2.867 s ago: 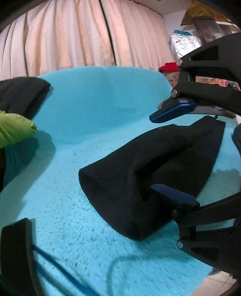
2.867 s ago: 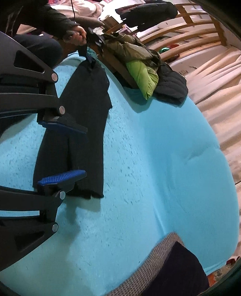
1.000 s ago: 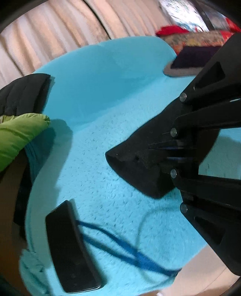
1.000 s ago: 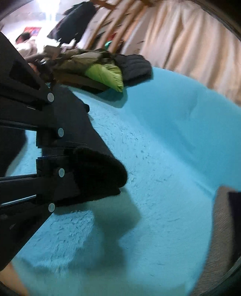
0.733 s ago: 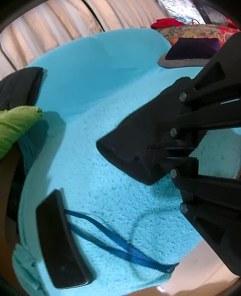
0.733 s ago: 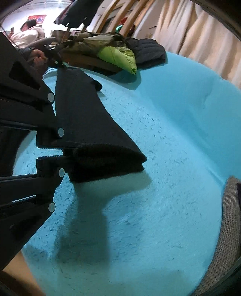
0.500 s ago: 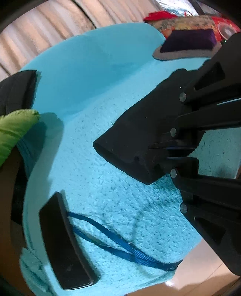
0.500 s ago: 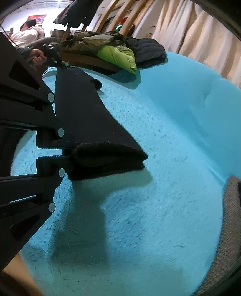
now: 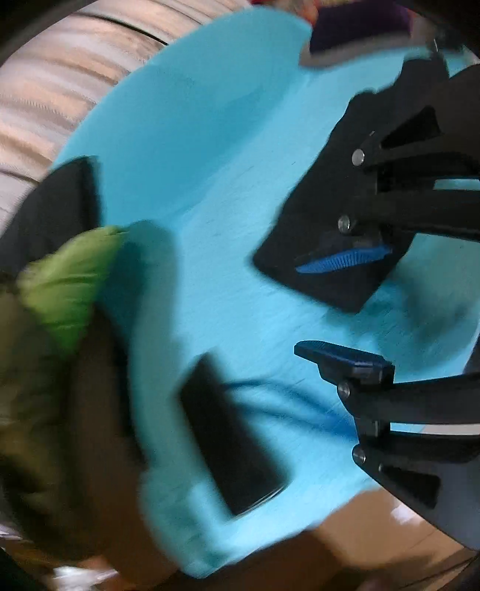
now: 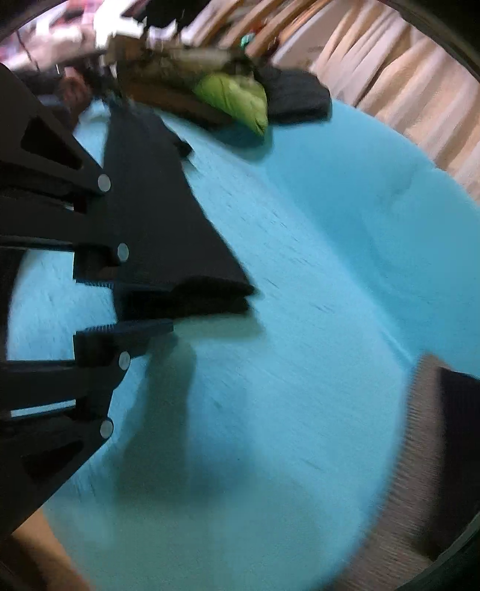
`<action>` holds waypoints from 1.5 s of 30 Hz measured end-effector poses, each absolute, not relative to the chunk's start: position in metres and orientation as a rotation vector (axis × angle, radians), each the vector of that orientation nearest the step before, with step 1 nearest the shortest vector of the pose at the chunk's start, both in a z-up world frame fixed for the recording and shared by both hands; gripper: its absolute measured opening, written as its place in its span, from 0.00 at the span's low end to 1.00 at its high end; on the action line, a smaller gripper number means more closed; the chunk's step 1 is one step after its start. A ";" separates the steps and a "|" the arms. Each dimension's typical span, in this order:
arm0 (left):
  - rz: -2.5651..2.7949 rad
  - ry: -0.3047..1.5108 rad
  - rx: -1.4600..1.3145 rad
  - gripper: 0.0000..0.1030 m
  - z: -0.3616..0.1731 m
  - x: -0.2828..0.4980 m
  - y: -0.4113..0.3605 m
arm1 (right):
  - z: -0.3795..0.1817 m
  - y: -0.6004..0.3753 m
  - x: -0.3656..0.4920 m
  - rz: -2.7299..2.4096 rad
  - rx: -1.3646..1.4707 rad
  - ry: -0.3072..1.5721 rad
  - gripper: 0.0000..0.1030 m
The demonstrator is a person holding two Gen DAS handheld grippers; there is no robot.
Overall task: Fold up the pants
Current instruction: 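Lower the folded pants and open both grippers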
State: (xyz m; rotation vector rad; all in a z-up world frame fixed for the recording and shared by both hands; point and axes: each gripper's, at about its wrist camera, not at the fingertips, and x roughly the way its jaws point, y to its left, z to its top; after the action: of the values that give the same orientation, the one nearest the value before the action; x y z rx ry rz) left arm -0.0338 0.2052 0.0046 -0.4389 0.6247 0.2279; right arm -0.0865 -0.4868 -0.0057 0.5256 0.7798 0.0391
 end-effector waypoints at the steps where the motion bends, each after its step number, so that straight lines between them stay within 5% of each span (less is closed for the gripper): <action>1: 0.238 0.577 -0.373 0.35 0.015 -0.037 0.196 | 0.006 -0.483 -0.089 0.018 0.470 0.736 0.18; 6: -0.030 0.593 -0.218 0.43 0.019 -0.009 0.151 | 0.032 -0.426 -0.069 0.160 0.213 0.678 0.30; 13: 0.075 0.816 -0.266 0.44 -0.028 0.067 0.162 | -0.013 -0.406 -0.010 0.125 0.078 0.779 0.27; 28: 0.128 0.836 -0.284 0.49 -0.023 0.079 0.169 | -0.017 -0.423 -0.003 0.122 0.137 0.791 0.28; 34: 0.035 0.767 -0.206 0.49 0.028 0.070 0.113 | 0.049 -0.314 0.011 0.546 -0.003 0.677 0.33; 42: -0.047 0.814 -0.184 0.51 -0.030 0.063 0.043 | -0.001 -0.158 0.058 0.808 -0.382 0.813 0.27; 45: -0.038 0.829 -0.204 0.53 -0.029 0.071 0.043 | -0.018 -0.164 0.078 0.795 -0.294 0.891 0.23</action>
State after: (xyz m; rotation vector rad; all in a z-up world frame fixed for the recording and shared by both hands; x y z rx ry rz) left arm 0.0714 0.0433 -0.0294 -0.2044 0.8294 -0.0380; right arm 0.0783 -0.1636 -0.0181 -0.2943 0.8905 0.7946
